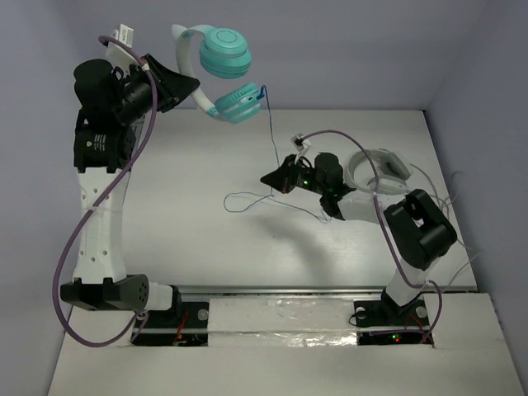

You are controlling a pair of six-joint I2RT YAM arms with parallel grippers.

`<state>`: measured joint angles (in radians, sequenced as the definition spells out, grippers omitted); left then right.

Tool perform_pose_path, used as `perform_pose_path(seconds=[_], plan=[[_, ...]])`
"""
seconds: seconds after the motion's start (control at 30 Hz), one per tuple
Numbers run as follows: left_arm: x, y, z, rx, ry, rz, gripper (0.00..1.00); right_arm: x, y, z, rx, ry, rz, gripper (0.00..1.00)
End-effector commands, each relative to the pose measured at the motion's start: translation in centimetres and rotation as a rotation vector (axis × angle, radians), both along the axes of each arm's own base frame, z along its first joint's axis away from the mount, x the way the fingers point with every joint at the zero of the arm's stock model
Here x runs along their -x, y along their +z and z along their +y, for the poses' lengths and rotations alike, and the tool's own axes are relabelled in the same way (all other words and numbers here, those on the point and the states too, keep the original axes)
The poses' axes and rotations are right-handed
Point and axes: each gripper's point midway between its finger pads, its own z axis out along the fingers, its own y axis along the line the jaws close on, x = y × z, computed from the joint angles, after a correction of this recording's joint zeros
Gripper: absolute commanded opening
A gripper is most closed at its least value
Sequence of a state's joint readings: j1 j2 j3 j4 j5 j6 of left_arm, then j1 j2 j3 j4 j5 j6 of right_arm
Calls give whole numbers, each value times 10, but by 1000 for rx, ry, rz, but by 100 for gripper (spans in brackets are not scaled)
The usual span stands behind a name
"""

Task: Wrap the headphones

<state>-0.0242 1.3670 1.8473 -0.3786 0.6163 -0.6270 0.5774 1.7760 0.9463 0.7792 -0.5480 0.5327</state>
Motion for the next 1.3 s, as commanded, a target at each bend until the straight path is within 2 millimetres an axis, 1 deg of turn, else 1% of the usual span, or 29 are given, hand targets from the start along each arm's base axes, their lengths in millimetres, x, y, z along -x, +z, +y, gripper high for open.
perform_pose_path(seconds=[0.0, 0.03, 0.07, 0.1, 0.13, 0.17, 0.2, 0.23, 0.27, 0.3, 0.33, 0.4, 0.43, 0.5, 0.53, 0.57, 0.6, 0.67, 0.7, 0.77, 0.9, 0.93, 1.0, 1.03, 1.07, 1.13, 1.17, 1.23, 1.27], plan=[[-21, 1, 19, 13, 105, -22, 0, 5, 26, -11, -45, -72, -10, 1], [-26, -7, 25, 16, 124, -9, 0, 5, 24, -15, -28, -94, 13, 0], [-37, -28, 30, 38, 142, 26, 0, 5, 22, -19, -9, -117, 36, 0], [-42, -39, 40, 57, 164, 42, 0, 3, 9, -27, 46, -167, 97, 0], [-50, -70, 43, 74, 176, 107, 0, 3, 11, -33, 73, -195, 105, 0], [-54, -76, 43, 96, 180, 109, 0, 2, 7, -39, 100, -228, 127, 0], [-59, -102, 48, 105, 192, 143, 0, -1, -2, -51, 161, -301, 172, 0], [-58, -100, 48, 114, 194, 144, 0, -4, -9, -57, 200, -333, 190, 0], [-60, -125, 48, 120, 200, 181, 0, -5, -9, -62, 226, -358, 194, 0], [-59, -134, 51, 124, 225, 197, 0, -4, -22, -74, 298, -403, 234, 0], [-57, -166, 53, 128, 241, 264, 0, -8, -15, -77, 323, -418, 218, 0], [-55, -174, 56, 165, 273, 254, 0, -5, -21, -82, 384, -434, 239, 0], [-53, -199, 59, 173, 303, 304, 0, -7, -17, -85, 410, -443, 234, 0], [-50, -201, 66, 209, 353, 269, 0, 10, -23, -71, 451, -390, 244, 0], [-48, -216, 69, 228, 382, 297, 0, 18, -24, -63, 466, -357, 237, 0], [-48, -218, 70, 227, 402, 292, 0, 26, -24, -54, 477, -330, 232, 0], [-48, -219, 74, 217, 450, 280, 0, 47, -29, -37, 509, -272, 226, 0], [-47, -228, 73, 195, 478, 284, 0, 67, -31, -23, 557, -217, 198, 0], [-46, -229, 70, 186, 487, 280, 0, 87, -30, -9, 593, -162, 186, 0], [-44, -236, 69, 134, 504, 292, 0, 98, -27, -6, 649, -149, 145, 0], [-40, -248, 67, 31, 547, 301, 0, 129, -2, -7, 738, -98, 59, 0], [-39, -251, 62, 11, 536, 302, 0, 130, 16, -3, 731, -104, 24, 0], [-37, -256, 56, -49, 521, 306, 0, 143, 23, -3, 787, -58, -7, 0], [-36, -258, 52, -75, 512, 306, 0, 135, 45, -1, 777, -83, -42, 0], [-33, -260, 45, -118, 504, 321, 0, 135, 45, 2, 802, -80, -53, 0], [-32, -267, 38, -204, 482, 325, 0, 129, 44, -10, 894, -106, -67, 0], [-27, -270, 28, -237, 447, 336, 0, 121, 54, -11, 904, -138, -98, 0], [-23, -278, 20, -305, 401, 341, 0, 111, 54, -20, 963, -191, -122, 0], [-20, -281, 16, -331, 381, 352, 0, 109, 65, -18, 953, -192, -144, 0]])
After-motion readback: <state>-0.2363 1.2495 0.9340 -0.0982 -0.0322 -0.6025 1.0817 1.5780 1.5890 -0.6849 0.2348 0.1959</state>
